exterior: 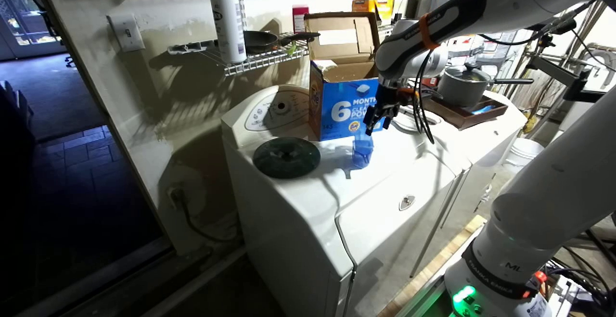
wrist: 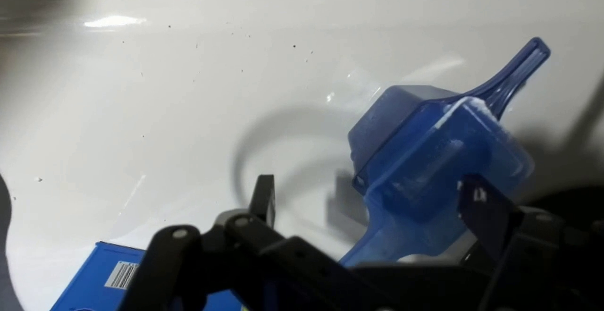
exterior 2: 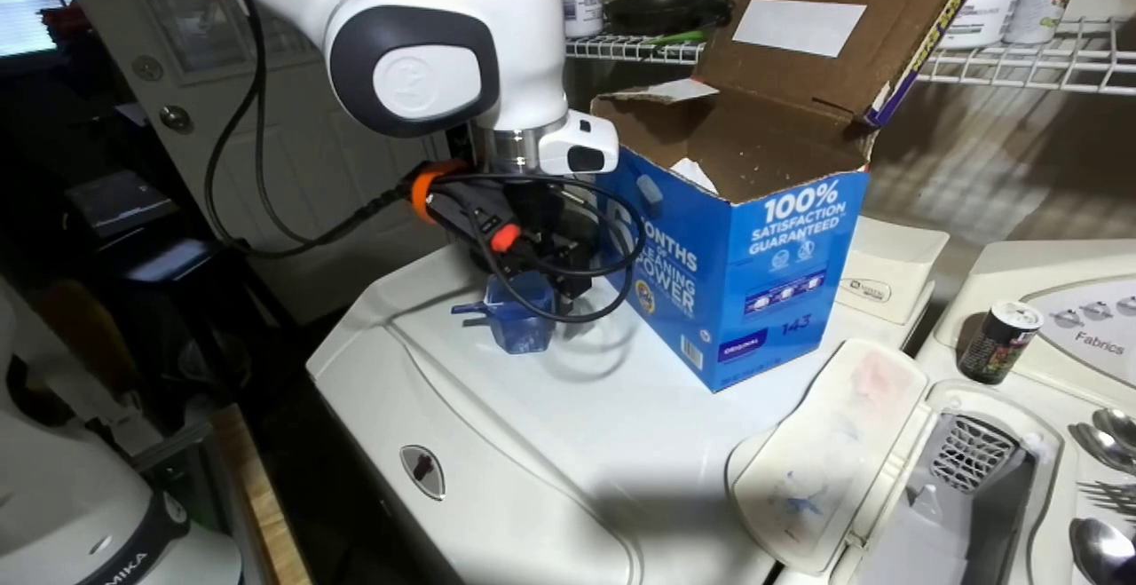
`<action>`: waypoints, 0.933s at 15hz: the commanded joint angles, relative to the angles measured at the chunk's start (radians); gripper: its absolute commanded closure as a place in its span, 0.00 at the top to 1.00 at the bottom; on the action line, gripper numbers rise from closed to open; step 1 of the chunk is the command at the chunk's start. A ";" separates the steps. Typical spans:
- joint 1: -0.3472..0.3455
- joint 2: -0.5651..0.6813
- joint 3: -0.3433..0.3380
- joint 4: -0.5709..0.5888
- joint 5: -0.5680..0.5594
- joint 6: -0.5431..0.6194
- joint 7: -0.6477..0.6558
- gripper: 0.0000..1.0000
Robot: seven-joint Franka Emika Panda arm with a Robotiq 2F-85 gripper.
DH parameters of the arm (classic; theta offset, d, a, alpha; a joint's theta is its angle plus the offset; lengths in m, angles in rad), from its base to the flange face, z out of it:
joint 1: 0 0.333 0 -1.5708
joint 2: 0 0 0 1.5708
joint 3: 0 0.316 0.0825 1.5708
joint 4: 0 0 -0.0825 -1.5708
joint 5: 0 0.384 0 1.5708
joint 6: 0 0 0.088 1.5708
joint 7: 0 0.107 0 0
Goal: Unstack the scoops, then turn the right scoop to the right and stack the scoops together
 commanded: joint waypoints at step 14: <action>-0.009 0.026 0.022 -0.008 0.031 0.023 0.059 0.11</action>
